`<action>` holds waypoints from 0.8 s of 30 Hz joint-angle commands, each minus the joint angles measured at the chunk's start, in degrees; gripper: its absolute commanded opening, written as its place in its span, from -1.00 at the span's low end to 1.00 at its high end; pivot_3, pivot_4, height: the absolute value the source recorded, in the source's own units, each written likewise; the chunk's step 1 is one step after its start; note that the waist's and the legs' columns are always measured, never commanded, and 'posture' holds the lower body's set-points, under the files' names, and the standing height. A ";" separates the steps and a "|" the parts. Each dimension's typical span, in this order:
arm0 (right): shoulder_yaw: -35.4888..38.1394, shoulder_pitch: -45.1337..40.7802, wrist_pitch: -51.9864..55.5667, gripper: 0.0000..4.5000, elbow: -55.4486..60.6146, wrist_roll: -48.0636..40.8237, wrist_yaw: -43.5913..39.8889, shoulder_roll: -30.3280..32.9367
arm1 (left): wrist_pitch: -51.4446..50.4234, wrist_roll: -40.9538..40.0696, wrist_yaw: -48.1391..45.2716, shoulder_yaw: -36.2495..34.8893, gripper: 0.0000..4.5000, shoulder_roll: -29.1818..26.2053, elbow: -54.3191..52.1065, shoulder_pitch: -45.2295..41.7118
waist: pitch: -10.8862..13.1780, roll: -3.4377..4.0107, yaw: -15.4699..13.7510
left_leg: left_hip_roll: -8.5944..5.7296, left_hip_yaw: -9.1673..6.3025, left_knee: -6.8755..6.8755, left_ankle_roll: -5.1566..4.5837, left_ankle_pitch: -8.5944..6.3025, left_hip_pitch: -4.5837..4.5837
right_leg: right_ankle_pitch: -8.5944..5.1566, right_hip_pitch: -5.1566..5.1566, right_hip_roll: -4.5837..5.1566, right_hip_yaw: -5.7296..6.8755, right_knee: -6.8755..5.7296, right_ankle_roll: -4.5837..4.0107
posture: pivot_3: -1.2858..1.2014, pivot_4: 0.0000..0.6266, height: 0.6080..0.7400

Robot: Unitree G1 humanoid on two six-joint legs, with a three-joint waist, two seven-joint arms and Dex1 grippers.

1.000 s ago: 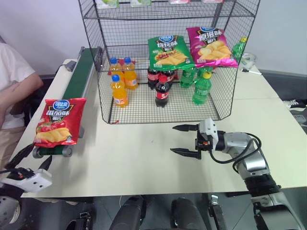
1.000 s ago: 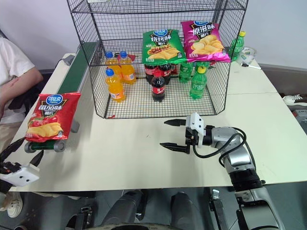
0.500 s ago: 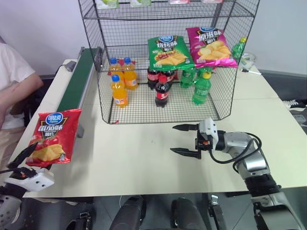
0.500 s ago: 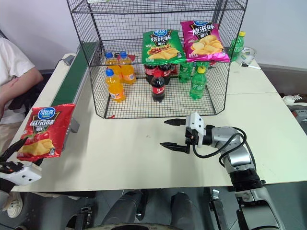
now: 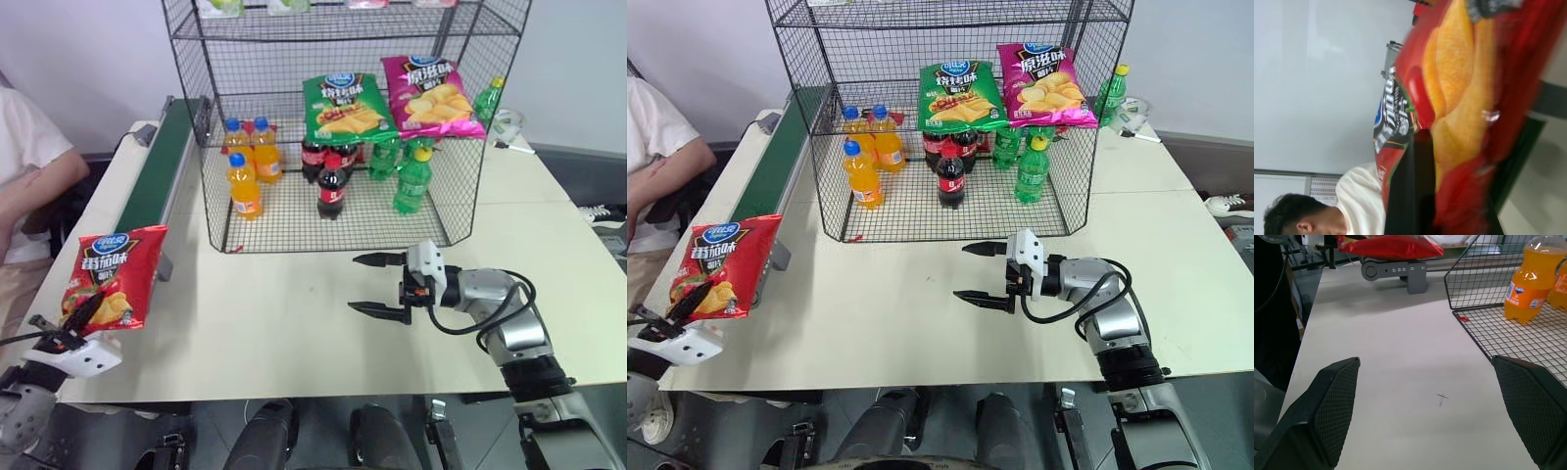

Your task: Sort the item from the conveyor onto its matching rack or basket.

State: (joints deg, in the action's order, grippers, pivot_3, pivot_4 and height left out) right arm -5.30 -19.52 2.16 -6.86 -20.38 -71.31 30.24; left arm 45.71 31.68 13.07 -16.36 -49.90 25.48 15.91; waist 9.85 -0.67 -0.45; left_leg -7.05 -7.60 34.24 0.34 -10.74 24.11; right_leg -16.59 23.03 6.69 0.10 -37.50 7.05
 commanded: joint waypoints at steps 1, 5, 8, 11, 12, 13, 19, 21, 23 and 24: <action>0.75 0.07 -0.29 1.00 2.44 -0.63 0.06 0.55 | -0.28 -1.82 0.17 -1.19 -0.99 -0.32 -2.73 0.43 | 0.00 0.00 -0.02 | 0.00 0.00 0.00 0.00 0.00 0.00 | 0.00 0.00 0.00 0.00 0.00 0.00 | 0.03 -0.52 1.00; 2.34 0.12 -1.47 1.00 2.55 -0.76 1.45 0.71 | -2.79 -5.34 -2.85 -4.32 -0.99 -0.07 -14.52 -0.35 | 0.00 -0.02 -0.29 | 0.00 0.00 0.00 0.02 -0.01 0.00 | 0.00 -0.02 0.02 0.00 0.00 0.00 | 0.03 -0.52 1.00; 4.38 -0.31 -1.64 1.00 3.62 -2.13 3.92 -0.04 | -5.28 -6.74 -5.39 -5.06 -0.99 0.46 -21.04 -1.97 | -0.01 -0.01 -0.28 | 0.00 -0.02 0.02 0.08 -0.05 0.00 | 0.00 -0.05 0.03 0.01 0.00 -0.02 | 0.03 -0.52 1.00; 6.81 -0.36 -1.92 1.00 5.08 -3.43 7.28 -1.27 | -8.06 -8.03 -8.01 -5.75 -0.99 1.19 -27.58 -4.13 | -0.01 -0.01 -0.14 | 0.00 -0.01 0.02 0.07 -0.04 -0.01 | 0.00 -0.06 0.01 0.00 0.00 -0.02 | 0.03 -0.52 1.00; 7.50 0.00 -2.72 1.00 5.66 -3.01 8.85 -1.68 | -8.71 -8.14 -8.95 -5.53 -0.99 1.40 -29.89 -4.92 | -0.01 -0.01 0.00 | 0.00 -0.01 0.02 0.00 0.00 -0.01 | 0.00 -0.05 0.00 0.00 0.00 -0.02 | 0.03 -0.52 1.00; 8.00 0.60 -2.60 1.00 6.66 -3.22 9.93 -1.90 | -9.42 -8.50 -10.08 -5.07 -0.99 1.68 -32.06 -5.73 | -0.01 -0.01 0.09 | 0.00 0.00 0.02 -0.01 0.02 -0.01 | 0.00 -0.04 0.00 -0.01 0.00 -0.01 | 0.03 -0.52 1.00; 10.34 2.49 -2.75 1.00 10.66 -4.24 14.73 -3.04 | -13.15 -8.04 -14.05 -0.68 -0.99 4.68 -37.12 -14.14 | 0.00 0.00 0.02 | -0.01 0.00 0.00 -0.02 0.04 -0.01 | 0.01 -0.26 -0.01 -0.01 -0.02 -0.01 | 0.03 -0.52 1.00; 11.87 2.32 -3.10 1.00 11.58 -5.80 17.04 -4.48 | -13.86 -6.39 -14.38 1.99 -0.99 5.56 -35.91 -19.64 | 0.00 0.00 -0.18 | 0.00 -0.01 0.01 0.00 0.07 -0.02 | 0.02 -0.28 -0.04 0.00 -0.03 -0.02 | 0.03 -0.52 1.00; 12.84 1.89 -4.98 1.00 11.51 -4.60 20.51 -6.23 | -15.42 -4.57 -14.35 5.31 -0.99 7.03 -33.03 -26.43 | 0.00 0.00 -0.35 | 0.00 -0.04 0.01 0.04 0.10 -0.05 | 0.03 -0.32 -0.11 0.01 -0.05 -0.04 | 0.03 -0.52 1.00; 12.81 1.89 -5.30 1.00 11.59 -4.19 21.30 -6.67 | -15.98 -3.74 -14.20 6.40 -0.99 7.51 -31.69 -28.75 | 0.00 0.00 -0.40 | 0.00 -0.04 0.02 0.05 0.11 -0.10 | 0.04 -0.38 -0.17 0.01 -0.06 -0.05 | 0.03 -0.52 1.00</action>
State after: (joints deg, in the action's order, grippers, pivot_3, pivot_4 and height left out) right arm 6.05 -16.83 -1.38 2.23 -24.24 -51.96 24.02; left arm 30.90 26.53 -1.35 -10.98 -42.53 -7.24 -10.20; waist 9.84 -0.67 -0.85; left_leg -7.06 -7.65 34.26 0.40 -10.62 23.98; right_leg -16.55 22.64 6.50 0.12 -37.55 7.01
